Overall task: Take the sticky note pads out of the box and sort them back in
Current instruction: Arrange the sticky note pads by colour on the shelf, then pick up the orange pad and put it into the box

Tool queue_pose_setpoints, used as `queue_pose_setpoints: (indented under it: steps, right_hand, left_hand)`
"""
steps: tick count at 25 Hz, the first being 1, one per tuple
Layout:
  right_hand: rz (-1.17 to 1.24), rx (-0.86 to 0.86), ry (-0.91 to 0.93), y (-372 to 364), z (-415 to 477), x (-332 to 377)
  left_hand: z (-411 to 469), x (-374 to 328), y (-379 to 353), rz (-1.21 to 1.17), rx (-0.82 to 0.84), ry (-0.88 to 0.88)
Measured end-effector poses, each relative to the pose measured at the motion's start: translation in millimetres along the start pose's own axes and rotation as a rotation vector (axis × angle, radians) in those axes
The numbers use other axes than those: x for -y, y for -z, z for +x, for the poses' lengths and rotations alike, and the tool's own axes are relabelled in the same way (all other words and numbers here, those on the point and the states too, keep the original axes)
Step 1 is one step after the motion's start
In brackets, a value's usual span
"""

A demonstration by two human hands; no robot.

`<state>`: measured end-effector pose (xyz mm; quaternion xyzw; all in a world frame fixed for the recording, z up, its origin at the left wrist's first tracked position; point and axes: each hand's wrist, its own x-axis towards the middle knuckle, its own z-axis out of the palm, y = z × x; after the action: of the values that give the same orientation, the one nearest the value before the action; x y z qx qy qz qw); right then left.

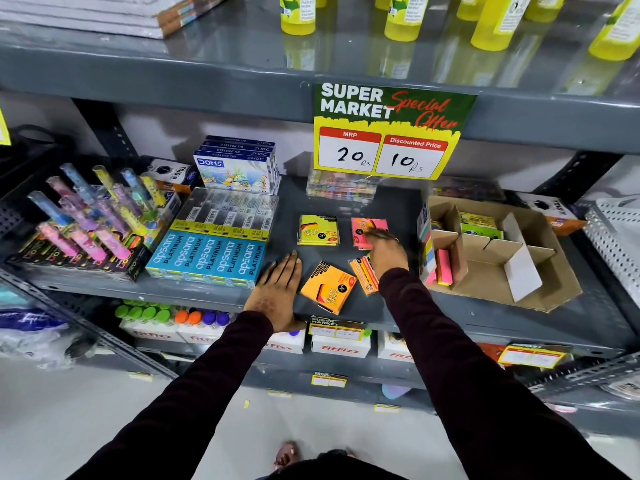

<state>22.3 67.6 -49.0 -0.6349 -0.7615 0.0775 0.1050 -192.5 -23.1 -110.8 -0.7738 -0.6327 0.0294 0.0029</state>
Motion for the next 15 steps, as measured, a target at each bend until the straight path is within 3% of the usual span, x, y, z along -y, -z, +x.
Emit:
queue_pose_setpoints:
  steps: [4, 7, 9, 15]
  right_hand:
    - [0.000, 0.000, -0.176, 9, -8, -2]
    - [-0.014, 0.194, -0.349, 13, -21, -3]
    - [-0.041, 0.300, -0.365, 16, -27, -1]
    - [-0.051, 0.317, -0.367, 25, -28, 0]
  left_hand:
    - [0, 0, 0, 0.004, -0.005, 0.004]
    - [0, 0, 1, -0.002, -0.011, 0.001]
    - [-1, 0, 2, 0.003, -0.007, -0.002]
    - [-2, 0, 2, -0.017, 0.000, 0.001]
